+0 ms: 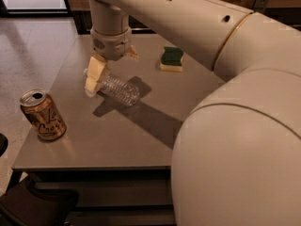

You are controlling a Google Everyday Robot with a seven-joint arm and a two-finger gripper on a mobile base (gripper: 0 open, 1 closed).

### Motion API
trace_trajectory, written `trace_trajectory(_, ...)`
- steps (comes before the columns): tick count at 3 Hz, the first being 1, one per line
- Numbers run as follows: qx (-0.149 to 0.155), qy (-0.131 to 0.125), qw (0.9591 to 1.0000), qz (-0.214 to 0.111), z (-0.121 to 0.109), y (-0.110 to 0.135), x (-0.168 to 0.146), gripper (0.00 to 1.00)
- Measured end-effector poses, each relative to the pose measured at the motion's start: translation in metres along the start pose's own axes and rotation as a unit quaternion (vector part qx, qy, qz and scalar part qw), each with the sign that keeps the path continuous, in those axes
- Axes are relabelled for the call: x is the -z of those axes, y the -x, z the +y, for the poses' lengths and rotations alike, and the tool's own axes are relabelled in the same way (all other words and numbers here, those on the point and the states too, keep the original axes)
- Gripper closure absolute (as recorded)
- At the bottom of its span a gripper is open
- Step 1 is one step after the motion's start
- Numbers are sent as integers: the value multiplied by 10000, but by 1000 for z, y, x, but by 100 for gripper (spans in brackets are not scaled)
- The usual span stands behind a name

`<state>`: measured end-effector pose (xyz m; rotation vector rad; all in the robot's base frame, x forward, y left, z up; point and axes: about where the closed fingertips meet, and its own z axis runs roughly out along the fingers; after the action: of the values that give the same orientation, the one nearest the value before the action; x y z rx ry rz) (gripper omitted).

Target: Place water bottle upright

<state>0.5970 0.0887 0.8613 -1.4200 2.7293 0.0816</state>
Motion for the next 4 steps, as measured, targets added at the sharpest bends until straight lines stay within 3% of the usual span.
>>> trace_trajectory(1, 57, -56, 9999, 72, -4, 0, -12, 0)
trace_trajectory(4, -672, -125, 9969, 398, -9, 25, -30, 0)
